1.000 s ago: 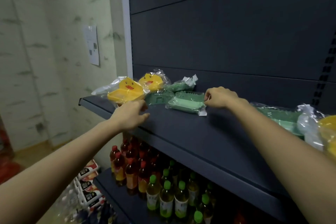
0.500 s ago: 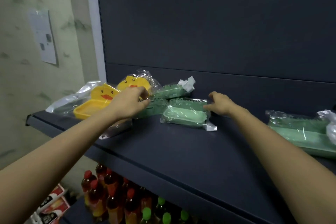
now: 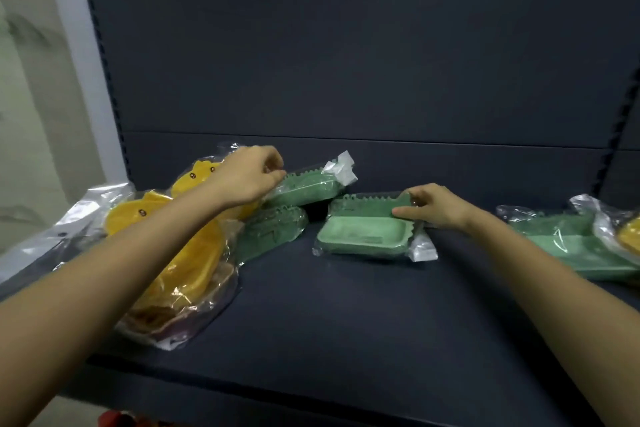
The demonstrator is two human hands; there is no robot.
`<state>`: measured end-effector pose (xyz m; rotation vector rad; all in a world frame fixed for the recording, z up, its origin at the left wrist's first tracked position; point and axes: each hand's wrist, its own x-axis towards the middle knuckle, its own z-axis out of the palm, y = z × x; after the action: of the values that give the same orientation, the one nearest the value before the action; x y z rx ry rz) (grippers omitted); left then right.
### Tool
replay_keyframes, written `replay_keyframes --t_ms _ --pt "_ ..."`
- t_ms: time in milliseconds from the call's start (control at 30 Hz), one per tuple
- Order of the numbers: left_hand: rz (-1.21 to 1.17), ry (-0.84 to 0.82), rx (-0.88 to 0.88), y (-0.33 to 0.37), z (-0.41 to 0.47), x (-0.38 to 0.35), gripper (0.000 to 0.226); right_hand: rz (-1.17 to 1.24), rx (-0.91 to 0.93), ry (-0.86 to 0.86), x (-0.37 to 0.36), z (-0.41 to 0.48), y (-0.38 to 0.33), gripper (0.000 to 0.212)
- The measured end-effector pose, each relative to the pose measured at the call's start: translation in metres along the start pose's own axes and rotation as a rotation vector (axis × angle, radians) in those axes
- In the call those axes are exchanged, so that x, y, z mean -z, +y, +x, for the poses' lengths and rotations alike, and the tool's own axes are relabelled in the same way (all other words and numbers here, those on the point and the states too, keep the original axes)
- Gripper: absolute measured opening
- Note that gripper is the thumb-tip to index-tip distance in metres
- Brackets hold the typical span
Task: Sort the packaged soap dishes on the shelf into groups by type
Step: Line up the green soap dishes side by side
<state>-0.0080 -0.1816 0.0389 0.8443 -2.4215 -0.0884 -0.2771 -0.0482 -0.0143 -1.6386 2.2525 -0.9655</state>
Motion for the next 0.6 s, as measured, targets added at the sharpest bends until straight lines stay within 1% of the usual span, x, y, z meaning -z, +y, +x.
replay_keyframes --t_ms 100,167,367,467,533,600 --pt "0.006 -0.022 -0.022 -0.002 0.024 -0.004 0.027 -0.139 -0.005 0.086 0.026 -0.019 0.003 0.035" --pt "0.036 -0.083 -0.030 -0.003 0.042 -0.010 0.028 -0.174 -0.014 0.137 0.041 -0.034 0.006 0.045" --pt "0.174 -0.256 -0.018 -0.012 0.085 -0.041 0.032 -0.196 -0.079 0.266 0.059 -0.067 0.014 0.048" --pt "0.227 -0.339 -0.021 -0.017 0.091 -0.055 0.033 -0.209 -0.068 0.305 0.058 -0.076 0.006 0.047" --pt "0.226 -0.345 -0.021 -0.021 0.094 -0.060 0.035 -0.226 -0.052 0.325 0.056 -0.080 -0.002 0.046" --pt "0.228 -0.346 -0.027 -0.024 0.095 -0.063 0.033 -0.238 -0.046 0.334 0.052 -0.083 -0.010 0.047"
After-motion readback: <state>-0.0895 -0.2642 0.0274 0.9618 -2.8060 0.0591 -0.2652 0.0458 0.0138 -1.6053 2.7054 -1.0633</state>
